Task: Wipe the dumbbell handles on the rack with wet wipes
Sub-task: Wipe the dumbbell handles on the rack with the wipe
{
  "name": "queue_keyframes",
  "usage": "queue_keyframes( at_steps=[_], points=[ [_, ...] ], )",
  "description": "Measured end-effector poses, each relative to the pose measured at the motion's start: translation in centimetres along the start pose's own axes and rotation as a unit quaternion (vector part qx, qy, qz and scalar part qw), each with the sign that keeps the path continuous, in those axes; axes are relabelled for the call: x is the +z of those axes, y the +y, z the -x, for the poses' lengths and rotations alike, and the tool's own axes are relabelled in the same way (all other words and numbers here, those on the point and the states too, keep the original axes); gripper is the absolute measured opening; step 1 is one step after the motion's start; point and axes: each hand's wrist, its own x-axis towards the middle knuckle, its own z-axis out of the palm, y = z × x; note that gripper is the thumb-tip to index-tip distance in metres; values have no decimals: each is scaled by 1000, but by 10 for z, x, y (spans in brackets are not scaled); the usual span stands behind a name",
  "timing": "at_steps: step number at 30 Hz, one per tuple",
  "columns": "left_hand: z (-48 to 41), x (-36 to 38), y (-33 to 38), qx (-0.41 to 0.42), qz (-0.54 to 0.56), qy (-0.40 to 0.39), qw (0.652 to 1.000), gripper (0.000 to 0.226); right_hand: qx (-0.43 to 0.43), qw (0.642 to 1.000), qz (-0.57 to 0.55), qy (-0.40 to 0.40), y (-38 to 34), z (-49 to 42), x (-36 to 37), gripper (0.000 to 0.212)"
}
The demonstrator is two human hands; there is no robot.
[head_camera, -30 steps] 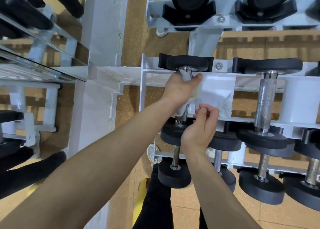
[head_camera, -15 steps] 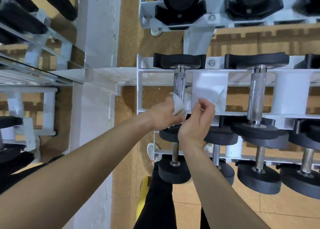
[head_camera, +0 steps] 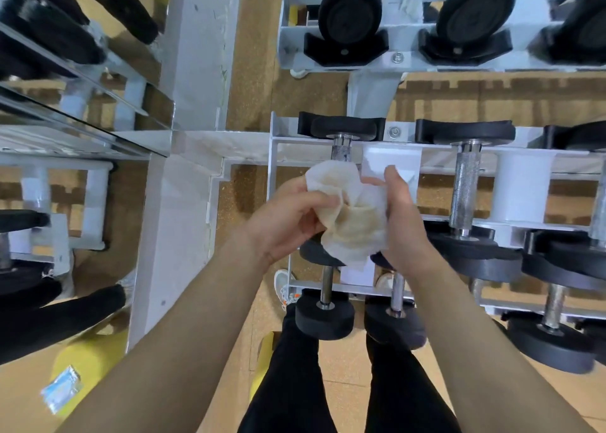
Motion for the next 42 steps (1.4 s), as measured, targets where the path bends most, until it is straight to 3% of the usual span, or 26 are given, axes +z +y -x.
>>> queue_keyframes(
  at_steps=[1, 3, 5, 6, 8, 12, 14, 17, 19, 22, 24, 26, 32, 36, 40, 42],
  points=[
    [-1, 0, -3, 2, 19, 5, 1000, 51, -5, 998, 40, -41, -7, 3, -5, 60],
    [-3, 0, -6, 12, 69, 2, 998, 39, -43, 983, 166, -63, -15, 8, -10, 39],
    [-5, 2, -8, 13, 98, 24, 995, 33, -72, 966, 250, -2, -20, 6, -9, 19],
    [-7, 3, -9, 15, 77, 55, 995, 42, -79, 964, 253, 31, -21, 4, -9, 21],
    [-9, 6, -10, 16, -31, 141, 989, 54, -89, 968, 224, 70, -22, 1, -9, 27],
    [-6, 5, -8, -1, -193, 192, 962, 33, -76, 970, 189, 136, -31, -4, -5, 34],
    [-6, 4, -3, 16, -168, 207, 964, 30, -12, 986, 109, 129, -39, -9, -11, 36],
    [-14, 8, 2, 42, -25, 167, 985, 35, 93, 995, 25, 2, -43, -6, -25, 56],
    [-23, 12, 1, 59, 10, 157, 986, 39, 110, 993, 21, -39, -40, -3, -33, 49],
    [-33, 10, -3, 75, -64, 242, 965, 27, 65, 996, 29, 52, -42, -2, -46, 30],
    [-34, -1, -4, 71, -37, 305, 949, 16, 19, 987, 71, 141, -48, -2, -55, 12],
    [-32, -12, -6, 58, -19, 335, 940, 12, 9, 969, 149, 199, -52, -5, -56, 7],
    [-44, -20, -18, 37, -105, 306, 946, 20, 35, 944, 304, 121, -43, -33, 7, 32],
    [-75, -24, -14, 18, -170, 269, 948, 32, 125, 984, 110, 56, -23, -61, 27, 59],
    [-99, -33, -17, -37, -224, 174, 958, 47, 159, 986, -2, -42, -24, -57, 20, 71],
    [-103, -40, -17, -34, -263, 160, 951, 41, 158, 985, -36, -59, -23, -53, 15, 69]
  ],
)
